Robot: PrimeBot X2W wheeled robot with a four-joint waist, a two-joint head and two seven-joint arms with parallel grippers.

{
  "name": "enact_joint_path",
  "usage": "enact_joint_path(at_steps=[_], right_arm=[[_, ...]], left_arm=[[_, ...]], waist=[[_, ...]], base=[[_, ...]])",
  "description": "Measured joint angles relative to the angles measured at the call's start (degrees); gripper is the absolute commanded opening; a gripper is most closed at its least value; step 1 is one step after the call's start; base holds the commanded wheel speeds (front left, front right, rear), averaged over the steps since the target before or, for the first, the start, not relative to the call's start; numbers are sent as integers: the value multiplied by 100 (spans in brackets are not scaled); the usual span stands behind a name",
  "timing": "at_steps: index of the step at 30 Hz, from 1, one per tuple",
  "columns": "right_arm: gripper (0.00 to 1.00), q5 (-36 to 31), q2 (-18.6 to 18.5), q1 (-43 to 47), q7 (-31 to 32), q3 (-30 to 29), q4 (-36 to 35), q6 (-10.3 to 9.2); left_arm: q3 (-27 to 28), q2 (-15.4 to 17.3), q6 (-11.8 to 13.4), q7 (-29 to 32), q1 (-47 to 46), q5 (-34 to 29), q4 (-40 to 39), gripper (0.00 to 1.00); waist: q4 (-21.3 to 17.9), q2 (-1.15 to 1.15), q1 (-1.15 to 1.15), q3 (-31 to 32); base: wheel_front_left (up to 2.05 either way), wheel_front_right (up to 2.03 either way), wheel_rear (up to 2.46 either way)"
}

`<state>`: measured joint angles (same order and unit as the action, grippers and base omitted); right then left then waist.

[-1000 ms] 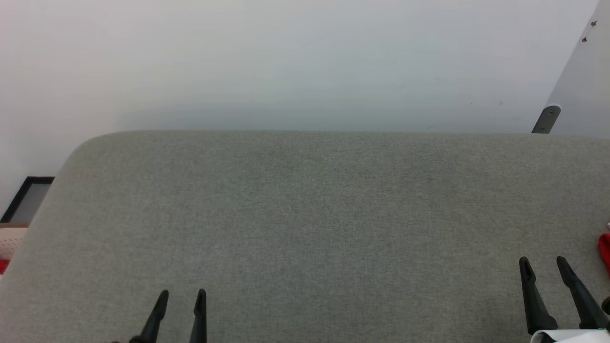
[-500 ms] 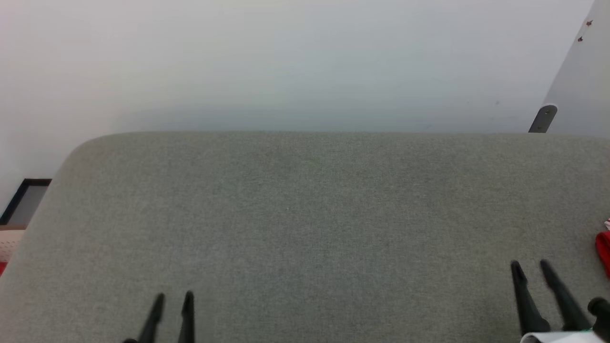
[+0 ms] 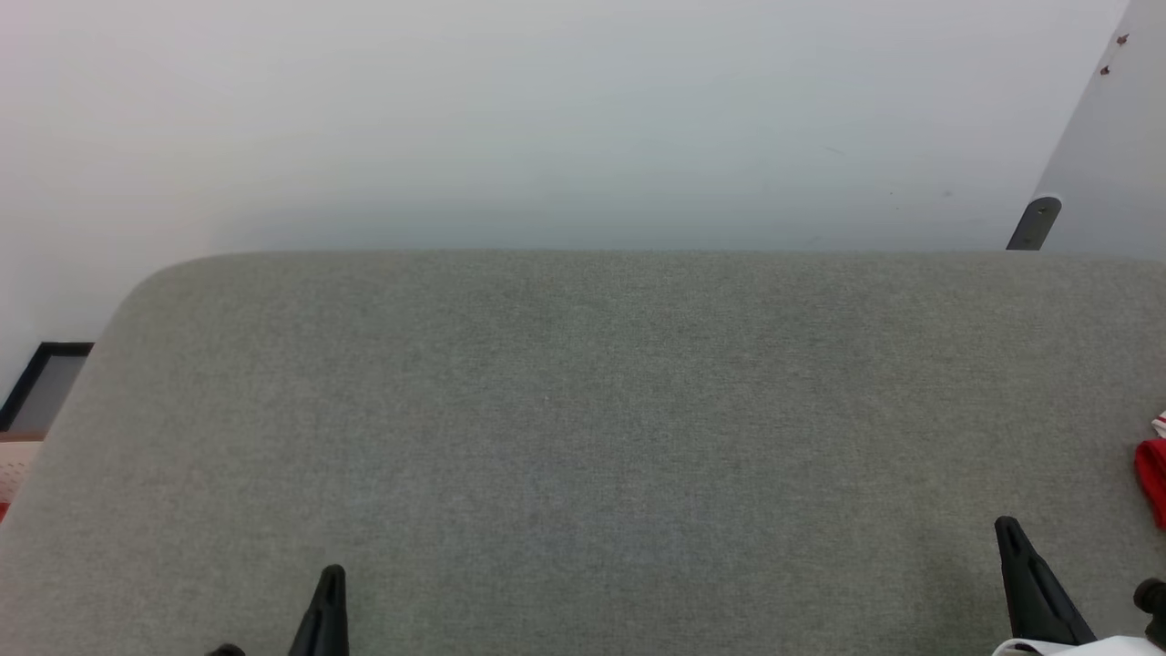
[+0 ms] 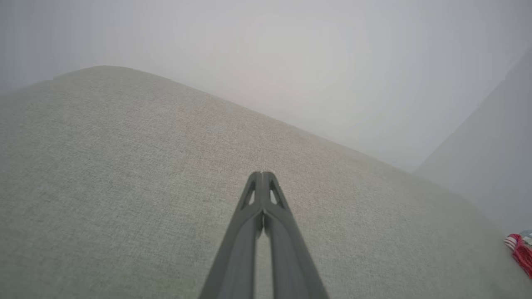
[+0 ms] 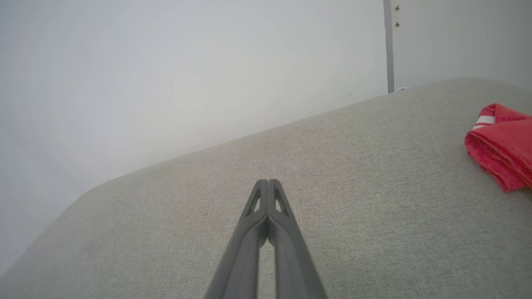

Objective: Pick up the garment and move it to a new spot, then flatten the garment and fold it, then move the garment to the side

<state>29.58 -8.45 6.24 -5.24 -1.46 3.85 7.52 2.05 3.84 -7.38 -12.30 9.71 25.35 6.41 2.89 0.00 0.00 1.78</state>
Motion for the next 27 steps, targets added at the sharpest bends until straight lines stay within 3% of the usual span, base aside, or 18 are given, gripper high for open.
enact_joint_path(at_steps=[27], right_arm=[[0, 2137, 180, -382, 397, -165, 352, 0]], left_arm=[[35, 35, 0, 564, -531, 2372, 274, 0]], waist=[[-68, 0, 0, -46]], base=[[0, 0, 0]])
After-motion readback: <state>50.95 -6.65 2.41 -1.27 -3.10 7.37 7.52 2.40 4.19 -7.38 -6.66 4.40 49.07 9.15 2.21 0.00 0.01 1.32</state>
